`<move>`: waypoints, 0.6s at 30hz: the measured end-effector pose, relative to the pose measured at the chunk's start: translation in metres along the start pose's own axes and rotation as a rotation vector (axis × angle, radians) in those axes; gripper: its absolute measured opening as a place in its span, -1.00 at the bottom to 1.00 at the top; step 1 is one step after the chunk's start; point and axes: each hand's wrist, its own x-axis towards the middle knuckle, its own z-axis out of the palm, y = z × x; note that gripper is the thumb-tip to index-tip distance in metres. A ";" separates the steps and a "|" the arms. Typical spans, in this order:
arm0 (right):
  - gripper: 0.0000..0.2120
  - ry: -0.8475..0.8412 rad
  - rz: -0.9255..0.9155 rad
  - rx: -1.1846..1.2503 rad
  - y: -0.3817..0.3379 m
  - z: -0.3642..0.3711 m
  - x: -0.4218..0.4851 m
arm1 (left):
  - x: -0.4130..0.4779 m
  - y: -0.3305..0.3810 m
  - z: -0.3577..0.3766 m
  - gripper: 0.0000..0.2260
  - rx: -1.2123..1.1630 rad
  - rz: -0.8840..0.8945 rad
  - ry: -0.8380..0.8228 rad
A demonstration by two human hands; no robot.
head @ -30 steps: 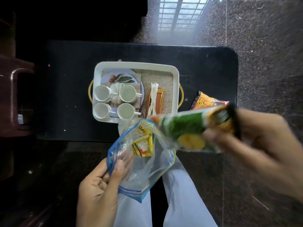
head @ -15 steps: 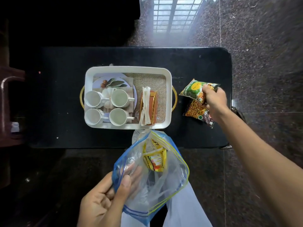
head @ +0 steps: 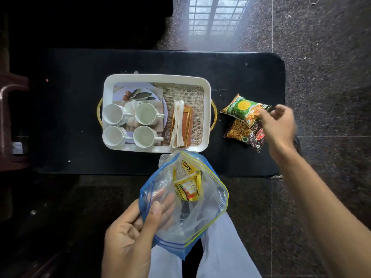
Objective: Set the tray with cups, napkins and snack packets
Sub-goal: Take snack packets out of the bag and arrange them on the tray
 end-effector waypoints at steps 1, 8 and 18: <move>-0.57 0.034 -0.098 0.015 -0.007 -0.011 -0.017 | -0.001 0.000 0.001 -0.54 -0.023 -0.009 0.014; -0.91 -0.712 -0.835 -0.028 -0.064 -0.062 -0.165 | -0.006 0.008 0.011 -0.71 -0.080 -0.027 0.048; -0.55 -0.874 -1.790 -1.642 -0.017 0.024 -0.197 | -0.013 0.009 0.013 -0.78 0.041 -0.016 -0.056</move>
